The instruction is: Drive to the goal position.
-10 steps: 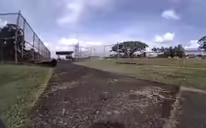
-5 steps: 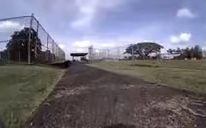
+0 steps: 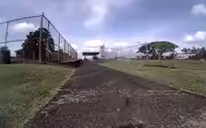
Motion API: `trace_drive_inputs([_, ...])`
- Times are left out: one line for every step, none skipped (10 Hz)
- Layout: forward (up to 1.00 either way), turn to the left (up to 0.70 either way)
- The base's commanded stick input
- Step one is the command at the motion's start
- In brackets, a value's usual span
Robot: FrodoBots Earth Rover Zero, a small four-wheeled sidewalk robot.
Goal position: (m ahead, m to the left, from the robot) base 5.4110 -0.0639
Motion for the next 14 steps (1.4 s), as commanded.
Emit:
trace_drive_inputs([0.85,0.0])
trace_drive_inputs([0.85,0.0])
trace_drive_inputs([0.85,0.0])
trace_drive_inputs([0.85,0.0])
trace_drive_inputs([0.85,0.0])
trace_drive_inputs([0.85,0.0])
trace_drive_inputs([0.85,0.0])
trace_drive_inputs([0.85,0.0])
trace_drive_inputs([0.85,0.0])
trace_drive_inputs([0.85,0.0])
trace_drive_inputs([0.85,0.0])
trace_drive_inputs([0.85,0.0])
trace_drive_inputs([0.85,0.0])
trace_drive_inputs([0.85,0.09])
